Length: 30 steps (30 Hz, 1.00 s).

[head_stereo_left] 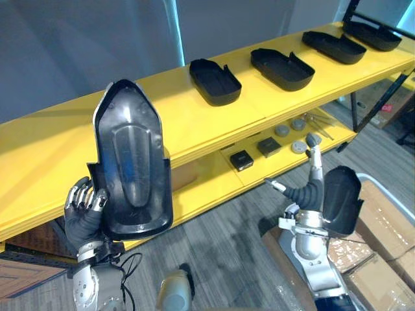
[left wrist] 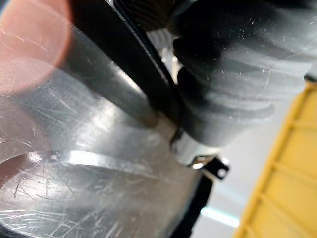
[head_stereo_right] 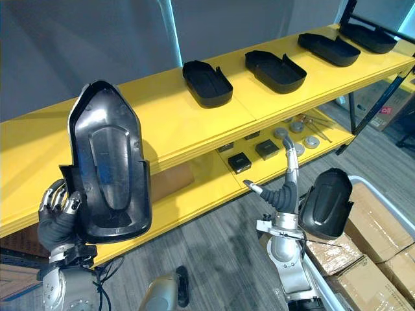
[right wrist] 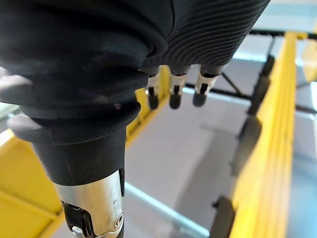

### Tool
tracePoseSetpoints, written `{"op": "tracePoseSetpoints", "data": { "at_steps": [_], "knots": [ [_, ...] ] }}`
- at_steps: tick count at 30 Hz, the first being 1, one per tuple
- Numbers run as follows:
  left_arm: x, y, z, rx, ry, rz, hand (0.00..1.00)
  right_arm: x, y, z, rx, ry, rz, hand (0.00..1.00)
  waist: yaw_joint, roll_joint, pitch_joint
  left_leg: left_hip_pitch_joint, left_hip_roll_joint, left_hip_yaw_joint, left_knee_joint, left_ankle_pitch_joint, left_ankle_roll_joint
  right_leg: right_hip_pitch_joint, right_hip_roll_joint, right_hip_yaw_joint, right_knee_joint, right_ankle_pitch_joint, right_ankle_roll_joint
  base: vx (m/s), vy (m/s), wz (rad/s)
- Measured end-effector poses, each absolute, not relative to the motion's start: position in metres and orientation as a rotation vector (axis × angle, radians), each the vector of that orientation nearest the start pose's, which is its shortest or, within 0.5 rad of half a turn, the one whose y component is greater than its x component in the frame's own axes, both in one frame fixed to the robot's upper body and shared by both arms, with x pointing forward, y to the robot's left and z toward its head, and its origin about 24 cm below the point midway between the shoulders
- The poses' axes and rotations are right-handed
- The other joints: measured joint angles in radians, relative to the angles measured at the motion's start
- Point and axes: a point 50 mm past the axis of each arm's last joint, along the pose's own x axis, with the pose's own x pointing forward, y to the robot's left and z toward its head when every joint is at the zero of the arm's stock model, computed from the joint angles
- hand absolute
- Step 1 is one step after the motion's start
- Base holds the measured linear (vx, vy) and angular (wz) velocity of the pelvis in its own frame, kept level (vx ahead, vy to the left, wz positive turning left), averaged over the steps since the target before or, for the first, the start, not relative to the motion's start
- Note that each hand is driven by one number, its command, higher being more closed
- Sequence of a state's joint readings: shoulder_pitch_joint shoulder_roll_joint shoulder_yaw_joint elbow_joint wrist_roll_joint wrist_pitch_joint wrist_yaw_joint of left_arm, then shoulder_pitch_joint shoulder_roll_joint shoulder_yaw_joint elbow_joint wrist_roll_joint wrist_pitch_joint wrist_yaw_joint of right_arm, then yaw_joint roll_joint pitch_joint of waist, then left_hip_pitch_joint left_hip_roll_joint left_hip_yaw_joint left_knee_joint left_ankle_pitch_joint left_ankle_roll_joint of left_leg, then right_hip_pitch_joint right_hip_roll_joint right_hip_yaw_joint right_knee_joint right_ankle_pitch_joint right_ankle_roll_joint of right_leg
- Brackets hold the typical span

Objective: Walk over and take plastic housings, then place them on the shelf

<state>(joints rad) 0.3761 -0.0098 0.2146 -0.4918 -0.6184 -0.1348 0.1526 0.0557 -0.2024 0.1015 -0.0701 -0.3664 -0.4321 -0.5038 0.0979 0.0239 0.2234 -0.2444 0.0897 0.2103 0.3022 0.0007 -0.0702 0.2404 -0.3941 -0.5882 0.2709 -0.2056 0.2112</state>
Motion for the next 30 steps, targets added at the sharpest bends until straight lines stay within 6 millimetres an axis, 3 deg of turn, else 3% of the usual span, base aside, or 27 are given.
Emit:
{"op": "tracePoseSetpoints", "data": {
  "at_steps": [2,4,6,7,8,9,10,11,12,14,17,18,19,21,23,28,30],
  "knots": [
    [0.164,0.227,0.096,-0.517,-0.341,0.415,1.00,0.228,-0.164,0.089,-0.404,-0.554,-0.272,0.00,0.003,0.000,0.000,0.000,-0.017,-0.015,-0.035,0.019,-0.004,0.009,0.000,-0.030,-0.005,0.010,0.006,-0.01,0.010,0.30],
    [0.164,0.226,0.101,-0.515,-0.362,0.397,1.00,0.228,-0.165,0.088,-0.404,-0.546,-0.276,0.00,0.001,0.003,-0.002,0.001,-0.030,-0.041,-0.050,0.020,-0.003,0.008,-0.005,-0.038,0.028,0.023,-0.014,0.00,0.049,0.42],
    [0.171,0.223,0.106,-0.518,-0.391,0.352,1.00,0.226,-0.168,0.085,-0.410,-0.533,-0.303,0.00,-0.005,0.011,0.013,0.034,-0.044,-0.092,-0.082,0.024,0.004,-0.042,-0.038,0.016,0.220,0.079,-0.102,0.01,0.099,0.61],
    [0.172,0.223,0.107,-0.511,-0.397,0.347,1.00,0.226,-0.169,0.085,-0.412,-0.534,-0.308,0.00,-0.003,0.008,0.018,0.060,-0.049,-0.107,-0.104,0.024,0.005,-0.080,-0.051,0.070,0.314,0.130,-0.181,0.07,0.101,0.50],
    [0.174,0.223,0.109,-0.480,-0.402,0.342,1.00,0.225,-0.168,0.085,-0.408,-0.537,-0.315,0.00,-0.004,-0.001,0.023,0.099,-0.056,-0.128,-0.136,0.026,0.010,-0.119,-0.053,0.145,0.406,0.241,-0.268,0.12,0.102,0.68],
    [0.175,0.223,0.111,-0.451,-0.404,0.331,1.00,0.225,-0.167,0.085,-0.392,-0.538,-0.329,0.00,-0.018,-0.001,0.020,0.138,-0.062,-0.169,-0.182,0.025,0.015,-0.147,-0.031,0.224,0.465,0.346,-0.236,0.15,0.058,0.80],
    [0.177,0.224,0.112,-0.438,-0.408,0.324,1.00,0.225,-0.165,0.085,-0.384,-0.540,-0.331,0.00,-0.028,-0.005,0.021,0.143,-0.056,-0.193,-0.205,0.026,0.021,-0.167,-0.001,0.254,0.493,0.274,-0.201,0.15,-0.025,0.94],
    [0.184,0.224,0.115,-0.426,-0.419,0.316,1.00,0.226,-0.165,0.089,-0.388,-0.571,-0.329,0.00,-0.033,-0.011,0.022,0.144,-0.046,-0.234,-0.239,0.048,0.056,-0.224,0.068,0.294,0.513,0.075,-0.178,0.14,-0.036,0.82],
    [0.191,0.225,0.115,-0.418,-0.417,0.324,1.00,0.227,-0.166,0.093,-0.399,-0.596,-0.332,0.00,-0.032,-0.012,0.025,0.145,-0.041,-0.254,-0.252,0.054,0.064,-0.268,0.119,0.297,0.470,-0.010,-0.174,0.14,-0.017,0.71],
    [0.198,0.225,0.106,-0.432,-0.372,0.348,1.00,0.228,-0.168,0.096,-0.401,-0.618,-0.342,0.00,-0.032,-0.011,0.027,0.163,-0.041,-0.265,-0.250,0.054,0.064,-0.291,0.173,0.321,0.314,-0.037,-0.171,0.14,-0.040,0.42],
    [0.203,0.224,0.101,-0.441,-0.338,0.355,1.00,0.230,-0.175,0.103,-0.412,-0.658,-0.370,0.00,-0.060,-0.013,0.027,0.171,-0.045,-0.319,-0.246,0.040,0.046,-0.324,0.240,0.443,0.070,-0.020,-0.155,0.16,-0.161,0.60],
    [0.205,0.223,0.102,-0.436,-0.335,0.340,1.00,0.229,-0.180,0.105,-0.420,-0.666,-0.389,0.00,-0.058,-0.042,0.018,0.171,-0.066,-0.336,-0.245,0.030,0.029,-0.324,0.241,0.485,-0.022,0.008,-0.127,0.18,-0.262,0.79],
    [0.205,0.223,0.101,-0.431,-0.332,0.338,1.00,0.229,-0.183,0.105,-0.424,-0.668,-0.400,0.00,-0.061,-0.050,0.019,0.174,-0.076,-0.343,-0.244,0.025,0.020,-0.316,0.237,0.487,-0.022,0.053,-0.107,0.17,-0.263,0.78],
    [0.203,0.217,0.095,-0.451,-0.305,0.330,1.00,0.229,-0.194,0.109,-0.460,-0.678,-0.422,0.00,-0.060,-0.026,0.008,0.189,-0.052,-0.336,-0.268,0.037,0.000,-0.302,0.251,0.463,-0.037,0.084,-0.105,0.19,-0.205,0.40],
    [0.199,0.216,0.092,-0.465,-0.295,0.344,1.00,0.232,-0.199,0.119,-0.498,-0.713,-0.420,0.00,-0.058,0.019,-0.012,0.189,-0.004,-0.325,-0.289,0.043,-0.025,-0.254,0.301,0.426,-0.113,0.131,-0.130,0.26,-0.174,0.18],
    [0.207,0.196,0.102,-0.494,-0.328,0.231,1.00,0.220,-0.213,0.150,-0.510,-0.839,-0.525,0.00,-0.079,0.014,-0.011,0.203,0.021,-0.222,-0.304,0.051,-0.034,-0.194,0.317,0.341,-0.142,0.130,-0.131,0.17,-0.072,0.45],
    [0.208,0.192,0.105,-0.497,-0.335,0.213,1.00,0.214,-0.211,0.161,-0.500,-0.893,-0.527,0.00,-0.079,0.013,-0.011,0.237,0.019,-0.205,-0.329,0.052,-0.034,-0.175,0.311,0.343,-0.141,0.128,-0.132,0.12,0.006,-0.02]
  ]
}}
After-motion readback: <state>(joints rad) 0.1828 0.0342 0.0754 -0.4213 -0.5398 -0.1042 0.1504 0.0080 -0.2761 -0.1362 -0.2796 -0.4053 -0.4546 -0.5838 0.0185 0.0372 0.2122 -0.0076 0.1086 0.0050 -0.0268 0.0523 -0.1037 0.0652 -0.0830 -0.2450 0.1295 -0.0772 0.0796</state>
